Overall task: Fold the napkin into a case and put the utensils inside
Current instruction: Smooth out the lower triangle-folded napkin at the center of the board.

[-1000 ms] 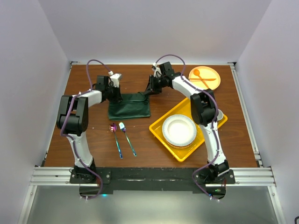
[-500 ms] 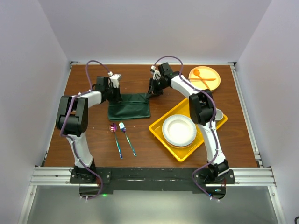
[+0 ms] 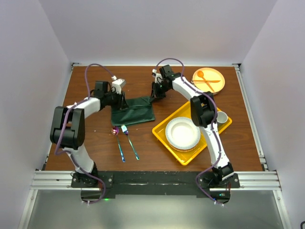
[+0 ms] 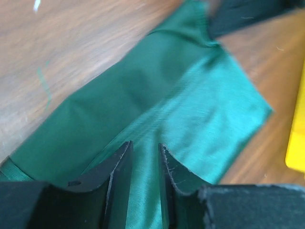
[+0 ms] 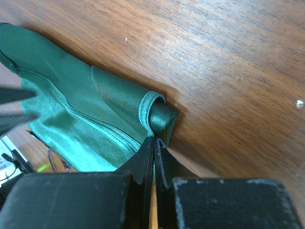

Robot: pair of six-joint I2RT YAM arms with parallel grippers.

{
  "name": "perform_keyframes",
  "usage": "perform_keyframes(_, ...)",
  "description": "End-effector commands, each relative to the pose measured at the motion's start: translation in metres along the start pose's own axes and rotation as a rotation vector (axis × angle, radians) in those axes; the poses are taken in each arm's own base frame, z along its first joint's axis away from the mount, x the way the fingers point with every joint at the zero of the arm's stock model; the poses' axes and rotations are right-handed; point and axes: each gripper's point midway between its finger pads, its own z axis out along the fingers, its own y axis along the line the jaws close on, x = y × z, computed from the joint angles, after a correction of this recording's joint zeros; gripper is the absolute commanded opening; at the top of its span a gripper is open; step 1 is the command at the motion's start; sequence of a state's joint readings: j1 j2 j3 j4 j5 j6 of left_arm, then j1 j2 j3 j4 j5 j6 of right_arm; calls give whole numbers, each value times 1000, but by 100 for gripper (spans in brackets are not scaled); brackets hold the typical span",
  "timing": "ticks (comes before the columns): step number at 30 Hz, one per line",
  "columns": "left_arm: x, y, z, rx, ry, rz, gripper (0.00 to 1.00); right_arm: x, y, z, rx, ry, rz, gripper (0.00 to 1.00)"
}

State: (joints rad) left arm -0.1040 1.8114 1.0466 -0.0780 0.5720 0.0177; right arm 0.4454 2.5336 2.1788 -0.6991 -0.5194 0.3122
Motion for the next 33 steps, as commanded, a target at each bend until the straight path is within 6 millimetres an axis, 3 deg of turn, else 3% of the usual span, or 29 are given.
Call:
perform_keyframes(1,-27,-46,-14,102,-68,339,32,24,-32,18,105,66,2,0)
perform_keyframes(2,-21,-63,-4,123,-42,434,31,24,-32,18,104,66,6,0)
perform_keyframes(4,-16,-74,7,109,-13,501,27,24,-30,18,94,65,8,0)
perform_keyframes(5,-3,-87,21,134,32,538,25,23,-29,18,89,63,11,0)
perform_keyframes(7,-2,-92,33,116,49,562,18,21,-26,17,77,56,8,0)
perform_keyframes(8,7,-95,43,115,73,556,16,18,-20,15,62,50,9,0)
perform_keyframes(14,21,-88,68,70,127,522,4,5,3,1,-7,13,6,0)
perform_keyframes(21,28,-77,69,19,171,501,0,-1,32,-28,-68,8,14,0)
perform_keyframes(26,34,-78,65,24,184,493,0,1,37,-36,-72,19,21,0)
perform_keyframes(33,37,-82,60,48,194,501,0,-17,42,-42,-98,-16,26,0)
